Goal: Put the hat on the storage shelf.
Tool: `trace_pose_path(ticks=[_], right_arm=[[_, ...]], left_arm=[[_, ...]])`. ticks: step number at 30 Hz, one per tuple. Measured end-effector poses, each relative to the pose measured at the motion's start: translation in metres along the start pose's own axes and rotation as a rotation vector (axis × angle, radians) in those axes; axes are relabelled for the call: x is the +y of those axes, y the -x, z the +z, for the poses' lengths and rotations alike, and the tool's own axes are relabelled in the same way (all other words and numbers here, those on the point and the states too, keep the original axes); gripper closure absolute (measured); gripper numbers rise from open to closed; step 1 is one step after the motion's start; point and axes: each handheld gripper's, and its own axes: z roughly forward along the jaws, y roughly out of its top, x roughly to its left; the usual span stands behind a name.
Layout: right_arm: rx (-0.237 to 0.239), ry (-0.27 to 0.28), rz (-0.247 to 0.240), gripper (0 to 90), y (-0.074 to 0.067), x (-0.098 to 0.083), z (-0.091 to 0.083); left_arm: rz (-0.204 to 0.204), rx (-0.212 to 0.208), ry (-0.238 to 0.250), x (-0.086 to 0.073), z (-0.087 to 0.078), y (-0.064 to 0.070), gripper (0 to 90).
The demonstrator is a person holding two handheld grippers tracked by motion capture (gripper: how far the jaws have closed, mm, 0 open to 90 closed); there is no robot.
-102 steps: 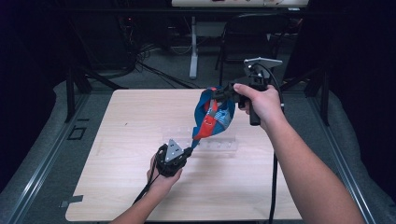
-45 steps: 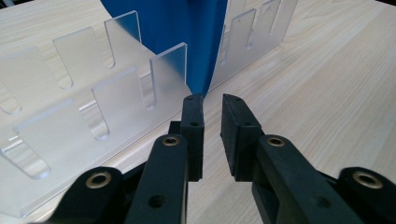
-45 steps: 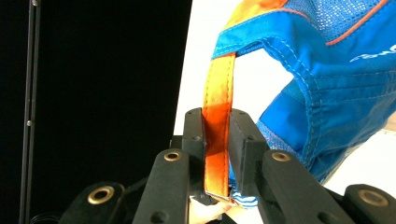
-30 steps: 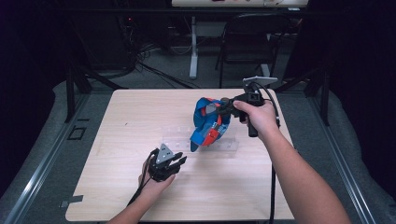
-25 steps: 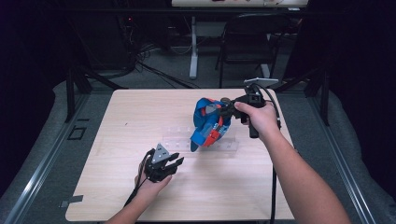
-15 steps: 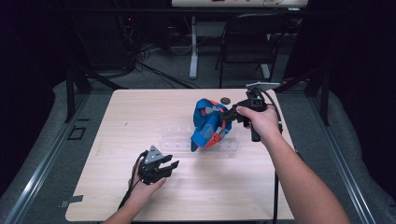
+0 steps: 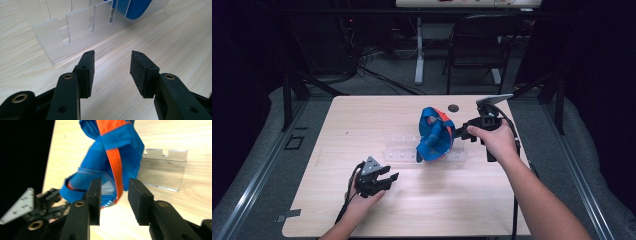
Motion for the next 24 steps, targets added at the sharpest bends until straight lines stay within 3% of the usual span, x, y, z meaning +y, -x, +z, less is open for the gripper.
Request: trace_pose_path(ticks=[6,14,19,24], right_arm=[[-0.043,0.032,-0.041,58.5,0.002,-0.015,0.001],[-0.059,0.054,-0.125,56.2,0.013,-0.051,0.009],[-0.108,0.084,-0.180,55.4,0.021,-0.073,0.017],[-0.102,0.119,-0.217,55.4,0.032,-0.097,0.024]], left_arm=[[-0.005,0.001,-0.007,-0.001,0.001,-0.001,55.1],[-0.001,0.004,-0.007,-0.002,0.002,0.000,54.3],[0.002,0.007,-0.007,-0.003,0.004,0.001,53.6],[0.007,-0.004,0.003,-0.002,0.005,0.003,53.3]])
